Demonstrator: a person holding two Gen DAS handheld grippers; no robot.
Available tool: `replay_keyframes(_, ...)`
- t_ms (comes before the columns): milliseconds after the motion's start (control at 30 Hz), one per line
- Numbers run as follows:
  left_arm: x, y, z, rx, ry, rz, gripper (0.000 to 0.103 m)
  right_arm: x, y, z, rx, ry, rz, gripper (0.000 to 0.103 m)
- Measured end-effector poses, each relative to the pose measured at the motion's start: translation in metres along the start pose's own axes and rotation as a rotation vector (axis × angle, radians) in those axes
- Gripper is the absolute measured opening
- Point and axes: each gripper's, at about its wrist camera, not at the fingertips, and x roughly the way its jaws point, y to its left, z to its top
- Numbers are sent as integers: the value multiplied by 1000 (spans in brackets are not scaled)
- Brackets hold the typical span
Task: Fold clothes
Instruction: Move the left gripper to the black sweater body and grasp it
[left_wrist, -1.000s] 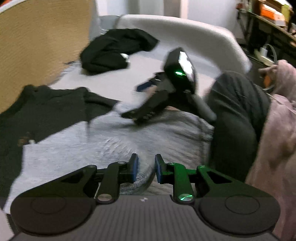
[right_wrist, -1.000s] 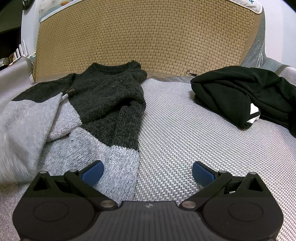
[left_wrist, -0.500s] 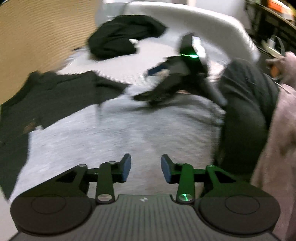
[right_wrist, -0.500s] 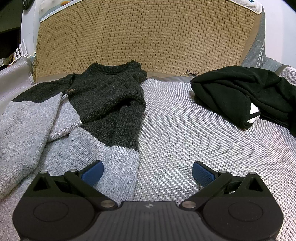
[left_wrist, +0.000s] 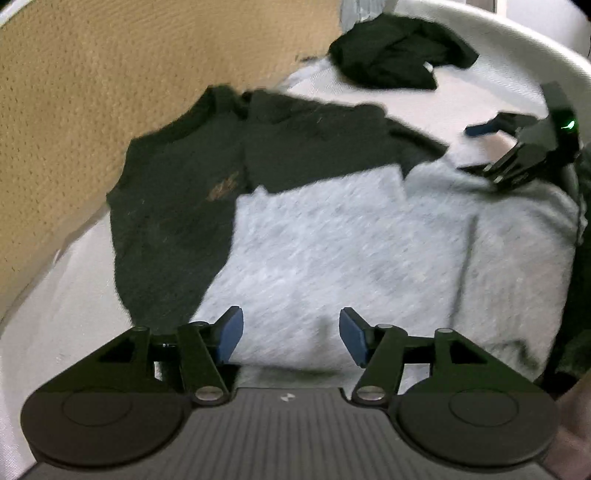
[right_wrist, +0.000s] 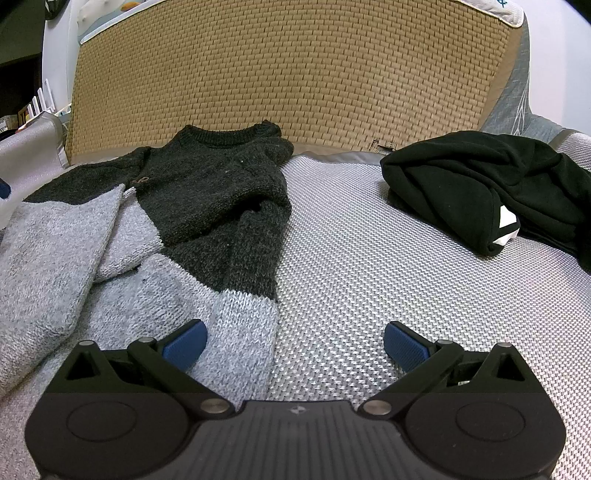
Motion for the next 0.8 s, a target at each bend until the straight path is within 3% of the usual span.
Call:
replay_keyframes(267,22,21,-33,41,37,49,65,0,0,0,0,0,-1,103)
replay_keyframes(400,27,41,-42,-3,38,97,68,0,0,0,0,0,-1,103)
replay_keyframes(433,28,46,-44,-14,36,108,73,0,0,0,0,0,-1,103)
replay_keyframes(500,29,52,-47,-10,26,118,79,0,0,0,0,0,-2,103)
replay_keyframes(667,29,60,-48,-21,-49,227,77,0,1,-1,1,0,-2,103)
replay_keyframes(800,38,75,-40,-91,-66,213,78,0,1,-1,0,-1,-3,103)
